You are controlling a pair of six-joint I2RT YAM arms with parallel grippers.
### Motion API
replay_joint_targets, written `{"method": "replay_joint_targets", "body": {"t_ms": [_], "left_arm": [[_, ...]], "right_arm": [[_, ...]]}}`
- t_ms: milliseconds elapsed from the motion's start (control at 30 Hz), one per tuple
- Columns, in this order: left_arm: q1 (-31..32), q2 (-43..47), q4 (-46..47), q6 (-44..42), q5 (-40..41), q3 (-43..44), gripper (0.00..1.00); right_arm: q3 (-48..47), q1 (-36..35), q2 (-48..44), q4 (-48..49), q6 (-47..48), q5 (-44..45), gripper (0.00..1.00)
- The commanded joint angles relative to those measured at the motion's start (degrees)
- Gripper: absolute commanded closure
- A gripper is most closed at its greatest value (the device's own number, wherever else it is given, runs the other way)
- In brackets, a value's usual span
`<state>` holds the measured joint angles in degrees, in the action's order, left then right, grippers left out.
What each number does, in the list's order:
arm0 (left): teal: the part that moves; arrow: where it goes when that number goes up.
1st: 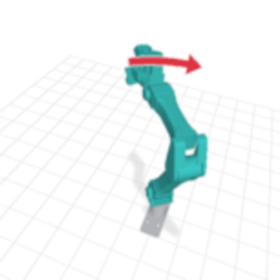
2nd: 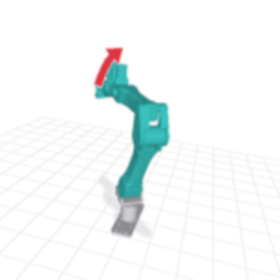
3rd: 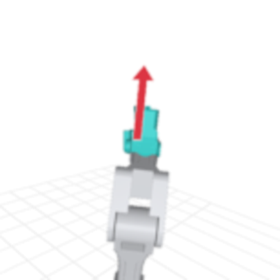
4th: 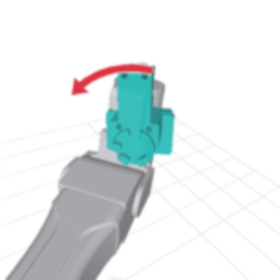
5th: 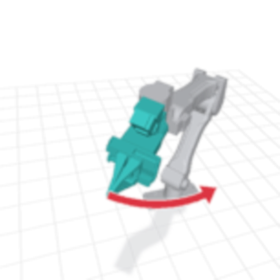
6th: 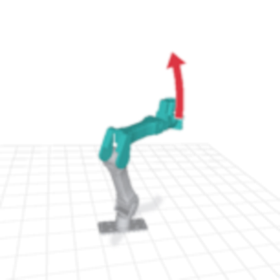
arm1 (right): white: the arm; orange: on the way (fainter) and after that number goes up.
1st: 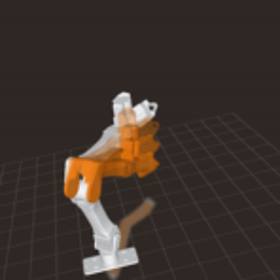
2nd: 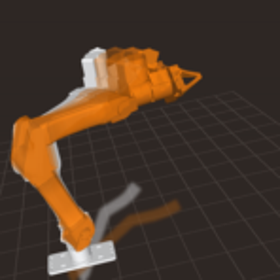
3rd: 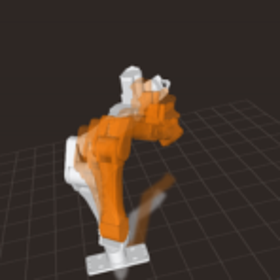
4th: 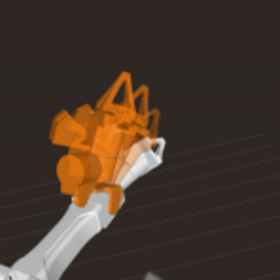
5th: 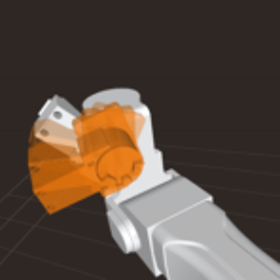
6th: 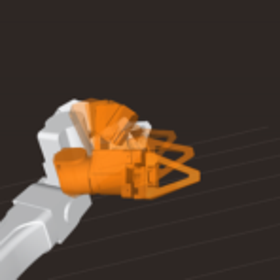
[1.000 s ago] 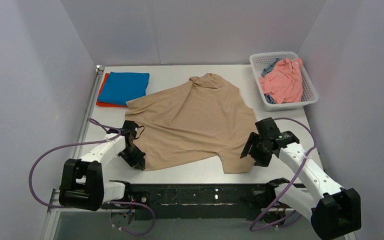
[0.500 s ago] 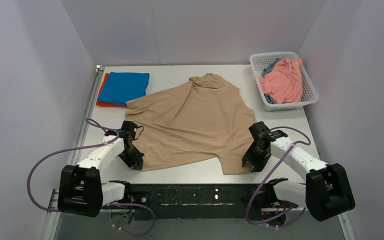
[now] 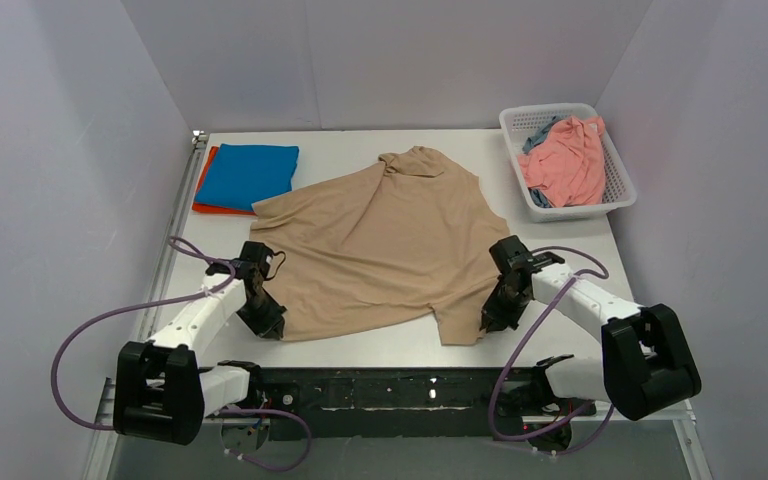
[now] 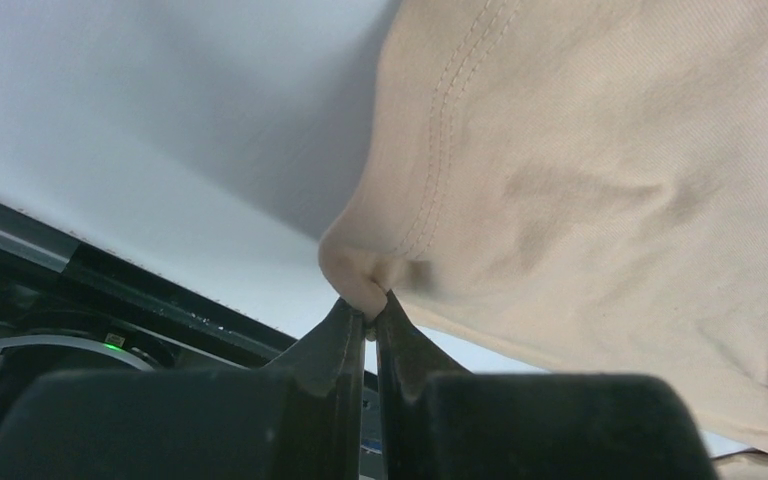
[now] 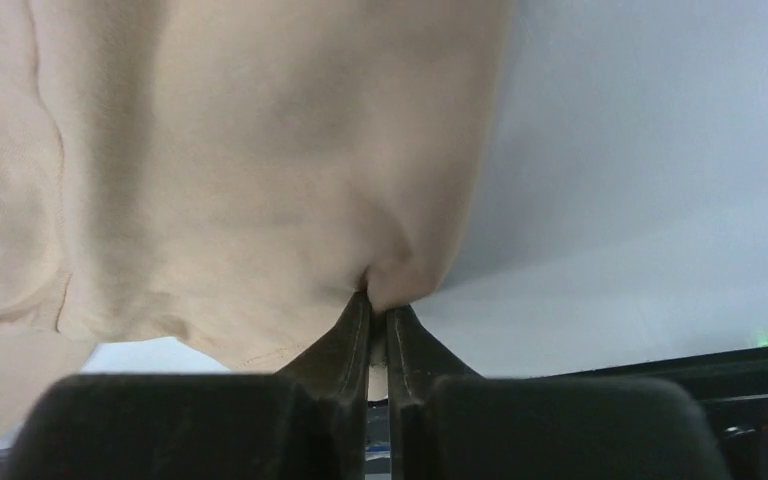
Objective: Fold and stack the t-shirts
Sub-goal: Flatten out the tshirt
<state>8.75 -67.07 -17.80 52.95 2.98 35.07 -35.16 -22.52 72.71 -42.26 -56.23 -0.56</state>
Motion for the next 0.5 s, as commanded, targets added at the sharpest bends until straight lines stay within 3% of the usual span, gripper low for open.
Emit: {"method": "replay_joint_targets", "body": {"t_ms": [0, 200, 467], "left_arm": [[-0.1, 2.8, -9.8, -1.6, 3.1, 2.7, 1.00], [-0.1, 9.5, -14.6, -3.1, 3.7, 11.3, 1.00], [-0.1, 16.3, -17.5, -8.1, 8.5, 35.0, 1.00]], "right_arm": [[-2.7, -0.2, -1.1, 1.5, 2.0, 5.3, 0.98], [-15.7, -0.1, -12.1, -7.8, 6.7, 16.2, 0.99], [-40.9, 0.6, -18.2, -12.6, 13.5, 25.6, 0.99]]}}
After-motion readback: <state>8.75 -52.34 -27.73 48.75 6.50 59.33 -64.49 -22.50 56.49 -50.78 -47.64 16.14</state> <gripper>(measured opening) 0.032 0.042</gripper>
